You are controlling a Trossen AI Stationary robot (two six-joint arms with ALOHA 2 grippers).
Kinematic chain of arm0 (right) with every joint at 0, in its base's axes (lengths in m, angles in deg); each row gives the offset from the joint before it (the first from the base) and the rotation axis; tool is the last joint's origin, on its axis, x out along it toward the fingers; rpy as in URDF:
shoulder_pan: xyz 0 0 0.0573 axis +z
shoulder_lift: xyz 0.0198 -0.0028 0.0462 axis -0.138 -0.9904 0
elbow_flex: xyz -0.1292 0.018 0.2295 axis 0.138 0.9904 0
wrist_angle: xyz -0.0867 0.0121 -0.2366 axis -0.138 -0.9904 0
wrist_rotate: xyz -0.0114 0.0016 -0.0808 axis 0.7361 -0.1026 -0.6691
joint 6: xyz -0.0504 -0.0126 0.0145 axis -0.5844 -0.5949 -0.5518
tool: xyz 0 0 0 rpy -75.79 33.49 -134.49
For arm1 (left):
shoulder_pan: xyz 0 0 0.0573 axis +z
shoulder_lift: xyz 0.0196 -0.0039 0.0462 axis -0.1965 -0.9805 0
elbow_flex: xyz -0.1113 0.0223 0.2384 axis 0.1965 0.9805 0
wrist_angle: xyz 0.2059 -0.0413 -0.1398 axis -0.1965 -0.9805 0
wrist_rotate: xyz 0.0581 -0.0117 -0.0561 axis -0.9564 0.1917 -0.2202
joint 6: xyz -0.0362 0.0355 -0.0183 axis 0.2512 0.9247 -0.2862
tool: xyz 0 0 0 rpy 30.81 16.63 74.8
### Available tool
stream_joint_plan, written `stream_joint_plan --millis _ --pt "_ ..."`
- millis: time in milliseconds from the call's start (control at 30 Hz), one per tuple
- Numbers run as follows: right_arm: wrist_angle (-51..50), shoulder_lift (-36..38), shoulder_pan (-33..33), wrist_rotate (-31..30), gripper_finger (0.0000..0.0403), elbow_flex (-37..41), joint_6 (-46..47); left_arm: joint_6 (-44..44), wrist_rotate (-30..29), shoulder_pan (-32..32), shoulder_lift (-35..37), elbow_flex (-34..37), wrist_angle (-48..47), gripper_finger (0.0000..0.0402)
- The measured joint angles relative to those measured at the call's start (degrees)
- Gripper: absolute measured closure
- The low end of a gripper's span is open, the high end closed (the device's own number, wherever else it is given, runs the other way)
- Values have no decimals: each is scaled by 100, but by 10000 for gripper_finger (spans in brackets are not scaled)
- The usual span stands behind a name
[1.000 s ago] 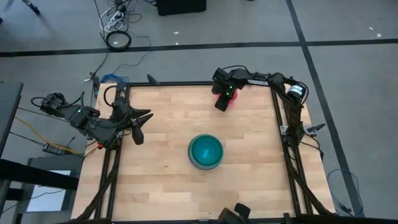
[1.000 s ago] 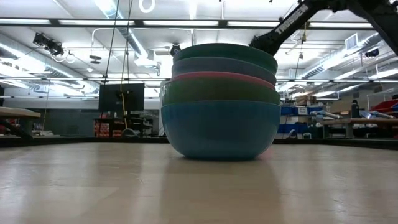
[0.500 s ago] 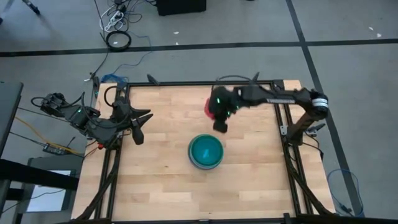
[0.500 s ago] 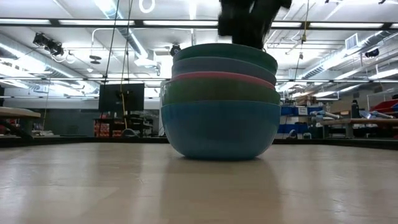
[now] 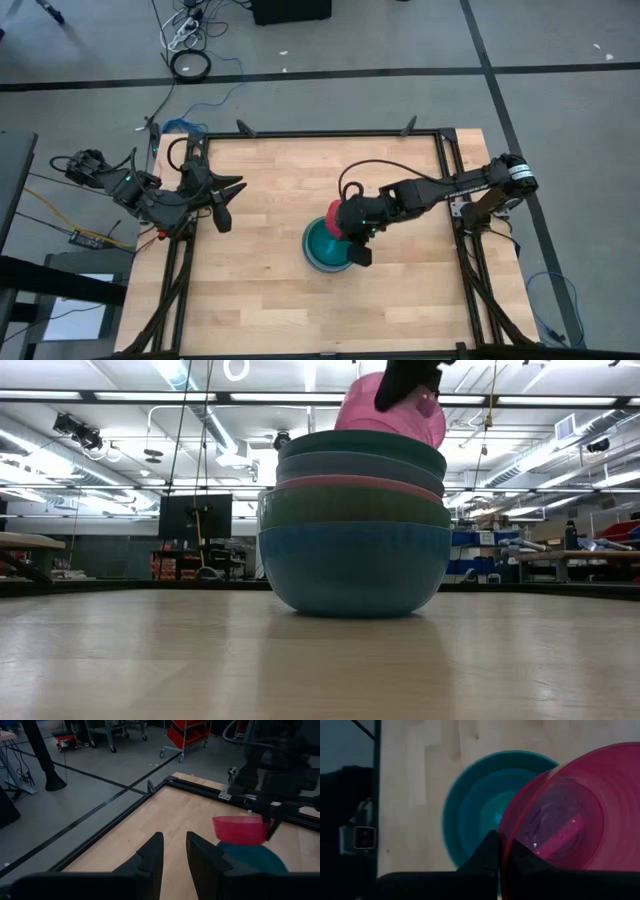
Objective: Nest bowls inside each other
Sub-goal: Stack the transparent red bowl on the transparent blue bowl
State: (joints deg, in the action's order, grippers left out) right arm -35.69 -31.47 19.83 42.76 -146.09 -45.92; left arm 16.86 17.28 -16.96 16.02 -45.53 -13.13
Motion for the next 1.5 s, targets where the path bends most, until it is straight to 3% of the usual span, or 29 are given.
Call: stream_joint_plan --millis 267,500,833,967,1133,1300,1500 --pt "539 -652 498 346 403 -2 427 17 2 0 -66 0 91 310" --pt "639 -1026 497 366 399 -2 345 24 39 0 -62 0 147 310" --pt "535 -910 396 342 298 -86 530 30 131 2 -62 0 144 310" --pt "479 -904 543 145 286 -449 538 53 131 0 -62 0 149 310" --pt "195 -898 745 -283 317 -1038 378 54 130 2 -62 0 150 310" --pt "-226 -898 852 -734 388 -1167 246 52 129 2 -62 0 153 310" --pt "-689 -925 774 -960 400 -1167 379 46 129 0 -62 0 153 310"
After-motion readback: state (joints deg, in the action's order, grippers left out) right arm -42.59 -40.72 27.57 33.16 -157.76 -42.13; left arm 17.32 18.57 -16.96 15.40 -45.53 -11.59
